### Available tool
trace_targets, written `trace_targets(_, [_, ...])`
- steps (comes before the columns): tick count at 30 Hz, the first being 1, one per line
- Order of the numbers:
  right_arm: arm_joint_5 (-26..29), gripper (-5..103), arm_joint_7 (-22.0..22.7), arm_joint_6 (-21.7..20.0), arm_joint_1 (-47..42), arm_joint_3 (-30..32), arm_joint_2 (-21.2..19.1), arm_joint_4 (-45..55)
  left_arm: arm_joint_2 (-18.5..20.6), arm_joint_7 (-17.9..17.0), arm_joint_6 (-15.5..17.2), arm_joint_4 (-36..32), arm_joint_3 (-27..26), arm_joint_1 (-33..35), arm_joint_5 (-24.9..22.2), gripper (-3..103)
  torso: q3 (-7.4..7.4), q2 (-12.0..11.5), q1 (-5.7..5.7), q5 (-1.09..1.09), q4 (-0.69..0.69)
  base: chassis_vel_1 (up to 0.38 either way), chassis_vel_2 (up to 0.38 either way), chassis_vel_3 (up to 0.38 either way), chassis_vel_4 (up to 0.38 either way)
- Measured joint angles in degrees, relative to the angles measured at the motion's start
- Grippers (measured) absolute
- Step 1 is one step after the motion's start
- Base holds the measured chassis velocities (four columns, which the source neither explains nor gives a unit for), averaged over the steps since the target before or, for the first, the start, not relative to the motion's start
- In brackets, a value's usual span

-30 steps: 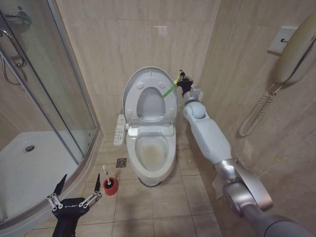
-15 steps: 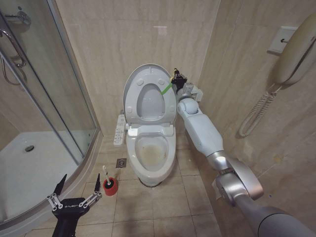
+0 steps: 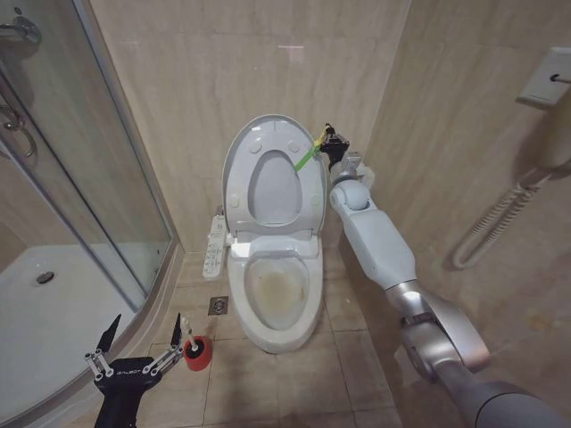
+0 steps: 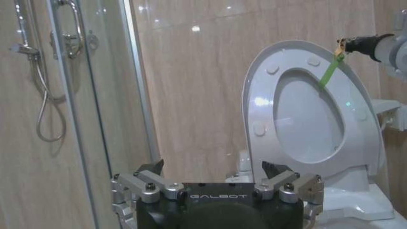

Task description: Open the toilet lid, clean the toilet bowl with a toilet brush, close the toilet lid, and flush.

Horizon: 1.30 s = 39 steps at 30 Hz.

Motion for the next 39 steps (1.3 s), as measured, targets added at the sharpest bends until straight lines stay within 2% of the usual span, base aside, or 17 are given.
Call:
trace_targets(10, [-0.20,1,0.31,0.07,-0.27,0.26,0.16,-0.13,0.00,0.00,0.00,0.00,0.00,0.00,0.00,100,-0.03,0.02,-0.05,0.00,-0.06,0.005,-0.010,-0.007,0.005])
trace_targets(23, [-5.83,1,0.47,1.47,1.95,1.21,2.50,-6.95,0.00,0.00,0.00,0.00,0.00,0.00,0.00,100,-0.02,0.02,-0.03,0.00,-0.04,0.000,0.000,0.000,0.000])
trace_targets(37, [-6.77,1,0.49,1.10,1.48,1.07,1.07,-7.47,0.00,0.00,0.00,0.00,0.00,0.00,0.00,100,-0.02,0.02,-0.03,-0.01,-0.03,0.000,0.000,0.000,0.000])
trace_targets(39, [-6.39,-2,0.70,0.41,0.48,0.70,0.41,-5.79,0.00,0.00,0.00,0.00,0.00,0.00,0.00,100,-0.01,0.02,-0.03,0.00,-0.03,0.000,0.000,0.000,0.000])
